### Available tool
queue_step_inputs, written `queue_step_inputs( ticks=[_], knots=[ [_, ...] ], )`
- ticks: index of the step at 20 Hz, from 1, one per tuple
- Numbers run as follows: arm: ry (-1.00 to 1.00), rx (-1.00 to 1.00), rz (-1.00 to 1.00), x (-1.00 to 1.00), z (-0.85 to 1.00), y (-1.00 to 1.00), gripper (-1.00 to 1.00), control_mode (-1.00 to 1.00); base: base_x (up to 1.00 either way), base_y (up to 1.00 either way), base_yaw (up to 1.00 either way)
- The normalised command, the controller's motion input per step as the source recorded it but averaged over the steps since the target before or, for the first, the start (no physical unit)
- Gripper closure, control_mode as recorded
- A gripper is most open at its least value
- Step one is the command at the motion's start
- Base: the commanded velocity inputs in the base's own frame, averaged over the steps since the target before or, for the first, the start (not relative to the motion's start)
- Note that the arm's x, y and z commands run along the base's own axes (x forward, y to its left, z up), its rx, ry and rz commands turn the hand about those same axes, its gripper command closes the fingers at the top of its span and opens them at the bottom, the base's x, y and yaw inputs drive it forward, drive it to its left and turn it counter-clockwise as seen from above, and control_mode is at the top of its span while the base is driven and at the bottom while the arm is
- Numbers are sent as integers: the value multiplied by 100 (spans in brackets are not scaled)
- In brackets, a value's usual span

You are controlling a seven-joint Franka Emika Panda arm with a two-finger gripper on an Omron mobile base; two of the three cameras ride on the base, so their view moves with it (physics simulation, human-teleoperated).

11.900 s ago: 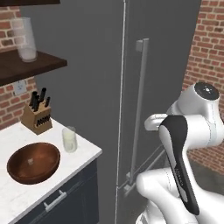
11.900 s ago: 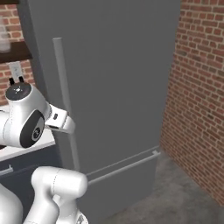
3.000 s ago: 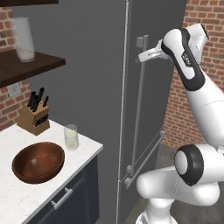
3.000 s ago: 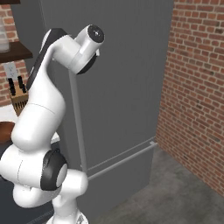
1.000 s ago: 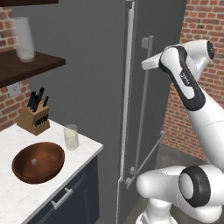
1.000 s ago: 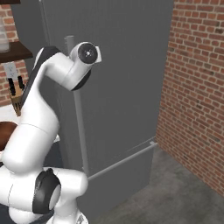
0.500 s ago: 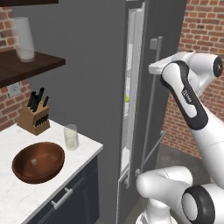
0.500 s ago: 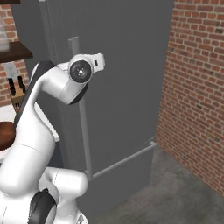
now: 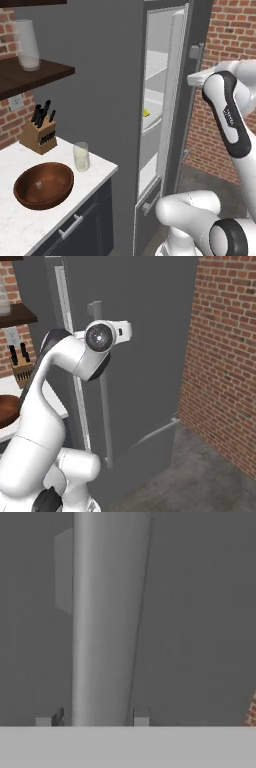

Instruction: Grab a lemon wedge from the fridge and one ice cube from the ice bowl, and put them in the glass of lemonade.

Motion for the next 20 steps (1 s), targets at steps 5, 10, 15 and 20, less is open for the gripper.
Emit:
queue_step_inputs(
  ticks=[5,10,15,20],
  knots=[
    [-4,4,-5,-18,0,-100,100,-100,0,0,0],
    [-13,6,-3,-21,0,-100,100,-100,0,0,0],
    [-14,10,-7,-37,0,-83,-100,-100,0,0,0],
    [-16,5,-10,-57,8,-56,-100,-100,0,0,0]
  ],
)
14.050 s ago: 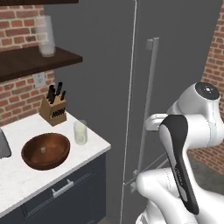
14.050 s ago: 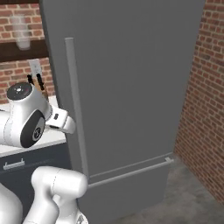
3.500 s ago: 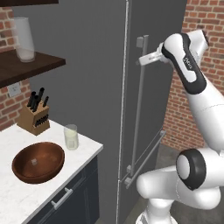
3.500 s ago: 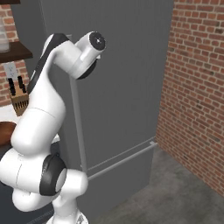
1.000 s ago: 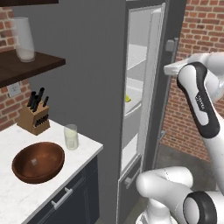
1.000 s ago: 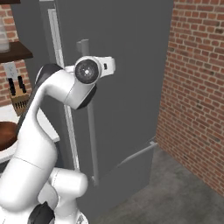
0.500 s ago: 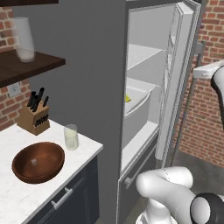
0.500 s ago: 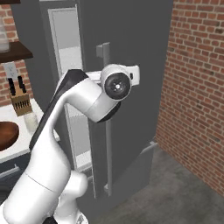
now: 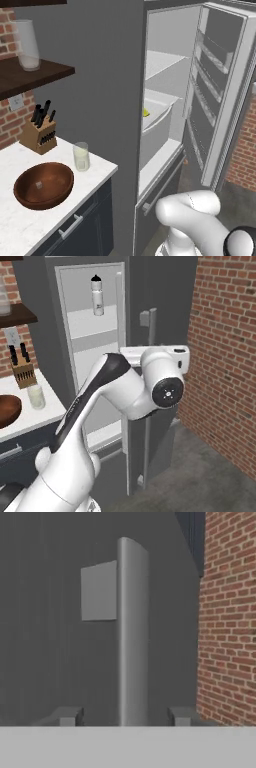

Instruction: Grab a lemon wedge from the fridge and one ice cube from the ice bowl, and put them in the glass of lemonade.

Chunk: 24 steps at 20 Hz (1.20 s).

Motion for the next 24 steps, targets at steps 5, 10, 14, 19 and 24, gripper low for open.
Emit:
queue_step_inputs(
  ticks=[5,10,14,19,24],
  knots=[
    [-14,10,-9,-72,54,-50,-100,-100,0,0,0],
    [-11,14,-12,-99,62,-37,-100,-100,0,0,0],
    [-2,6,-11,-92,58,-1,-100,-100,0,0,0],
    [11,-10,-21,-35,45,74,-100,-100,0,0,0],
    [22,-28,-22,0,39,100,-100,-100,0,0,0]
  ],
)
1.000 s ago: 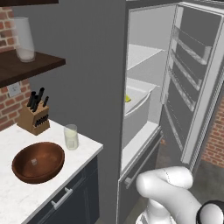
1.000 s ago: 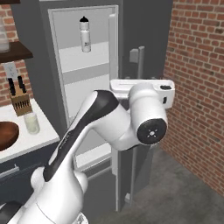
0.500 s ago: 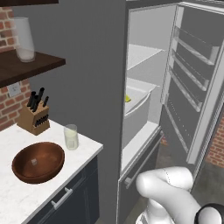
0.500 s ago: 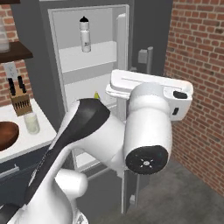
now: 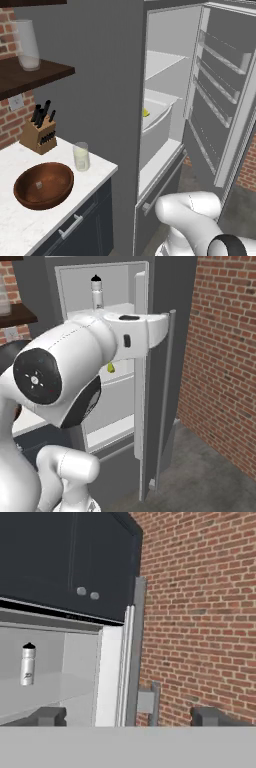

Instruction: Grab a lemon wedge from the fridge and one ice cube from the ice bowl, and put them in the glass of lemonade.

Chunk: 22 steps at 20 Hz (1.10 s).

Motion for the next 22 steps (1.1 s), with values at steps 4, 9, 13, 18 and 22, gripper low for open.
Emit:
queue_step_inputs(
  ticks=[4,9,13,18,22],
  knots=[
    [24,-27,-13,4,6,100,-100,-100,0,0,0],
    [38,-28,-5,39,-27,100,-100,-100,0,0,0],
    [59,-32,-9,86,-48,88,-100,-100,0,0,0],
    [63,-30,-18,100,-62,22,-100,-100,0,0,0],
    [49,-20,-24,97,-78,-18,-100,-100,0,0,0]
  ],
)
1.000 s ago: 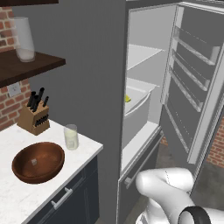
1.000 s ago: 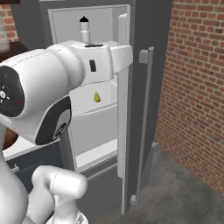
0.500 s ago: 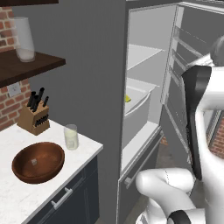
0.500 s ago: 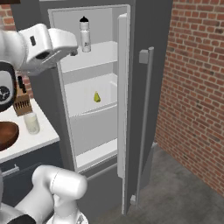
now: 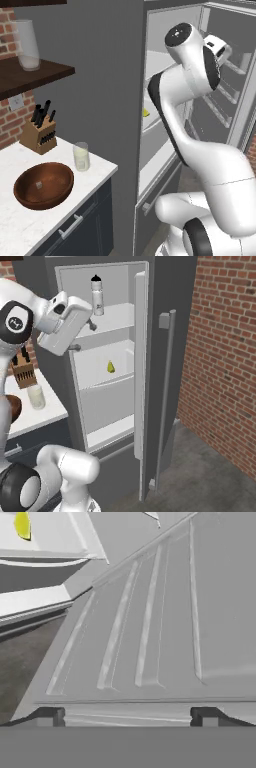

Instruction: Grab a lemon wedge from the fridge and one ice cube from the ice bowl, and put them in the glass of lemonade.

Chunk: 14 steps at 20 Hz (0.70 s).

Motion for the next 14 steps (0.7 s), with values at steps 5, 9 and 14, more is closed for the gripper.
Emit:
queue_step_inputs(
  ticks=[5,9,14],
  knots=[
    [15,-8,-22,28,-82,-50,-100,-100,0,0,0],
    [2,0,-22,0,-48,-78,-100,-100,0,0,0],
    [0,0,-16,0,-23,-68,-100,-100,0,0,0]
  ],
)
